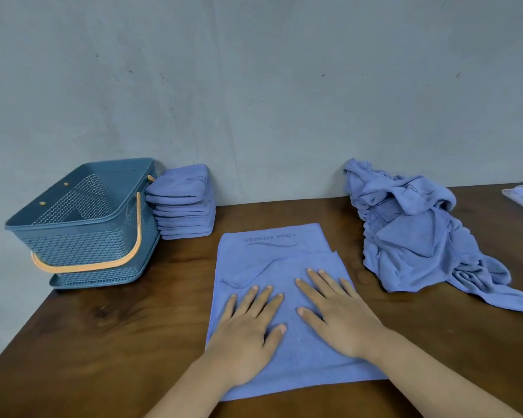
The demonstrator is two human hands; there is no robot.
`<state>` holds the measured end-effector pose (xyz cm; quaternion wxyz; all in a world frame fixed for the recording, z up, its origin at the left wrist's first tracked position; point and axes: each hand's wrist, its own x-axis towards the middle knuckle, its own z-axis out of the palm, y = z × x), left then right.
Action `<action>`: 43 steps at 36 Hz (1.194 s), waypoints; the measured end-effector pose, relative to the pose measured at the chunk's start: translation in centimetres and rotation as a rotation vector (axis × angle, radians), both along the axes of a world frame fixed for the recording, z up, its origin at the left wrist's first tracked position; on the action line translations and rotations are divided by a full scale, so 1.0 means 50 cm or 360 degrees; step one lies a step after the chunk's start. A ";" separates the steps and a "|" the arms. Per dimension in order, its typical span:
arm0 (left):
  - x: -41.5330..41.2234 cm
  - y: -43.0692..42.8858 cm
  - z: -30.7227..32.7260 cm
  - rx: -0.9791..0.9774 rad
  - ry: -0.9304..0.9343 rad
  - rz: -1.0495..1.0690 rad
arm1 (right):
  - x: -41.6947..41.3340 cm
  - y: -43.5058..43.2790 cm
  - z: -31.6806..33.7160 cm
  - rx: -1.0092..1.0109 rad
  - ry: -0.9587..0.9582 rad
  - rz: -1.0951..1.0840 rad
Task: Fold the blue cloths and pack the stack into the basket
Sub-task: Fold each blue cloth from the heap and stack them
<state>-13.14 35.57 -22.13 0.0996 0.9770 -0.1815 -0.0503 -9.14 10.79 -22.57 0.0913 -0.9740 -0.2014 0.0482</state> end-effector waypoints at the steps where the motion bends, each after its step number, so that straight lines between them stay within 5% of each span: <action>1: -0.017 -0.002 -0.001 -0.0004 -0.0007 0.0000 | -0.018 -0.002 0.001 0.0001 0.0001 -0.0001; 8: -0.063 -0.003 0.007 -0.0070 0.0060 -0.0032 | -0.074 -0.009 0.011 0.0011 0.0002 0.0002; 16: 0.143 0.084 0.032 -0.0454 -0.0293 0.0185 | 0.100 -0.021 0.048 0.0223 -0.0155 -0.0003; 22: 0.257 0.122 0.008 -0.0274 -0.0034 0.0340 | 0.230 -0.042 0.024 0.0138 0.0097 -0.0036; 33: 0.288 0.137 -0.011 -0.0357 -0.0090 0.0588 | 0.273 -0.064 -0.013 0.0231 -0.0003 -0.0374; 38: 0.282 0.162 0.001 -0.0674 -0.0341 0.0308 | 0.261 -0.093 0.013 0.0641 -0.0264 -0.0271; 43: 0.256 0.158 0.027 -0.0436 -0.0248 0.0007 | 0.232 -0.111 0.061 0.0296 -0.0112 -0.0128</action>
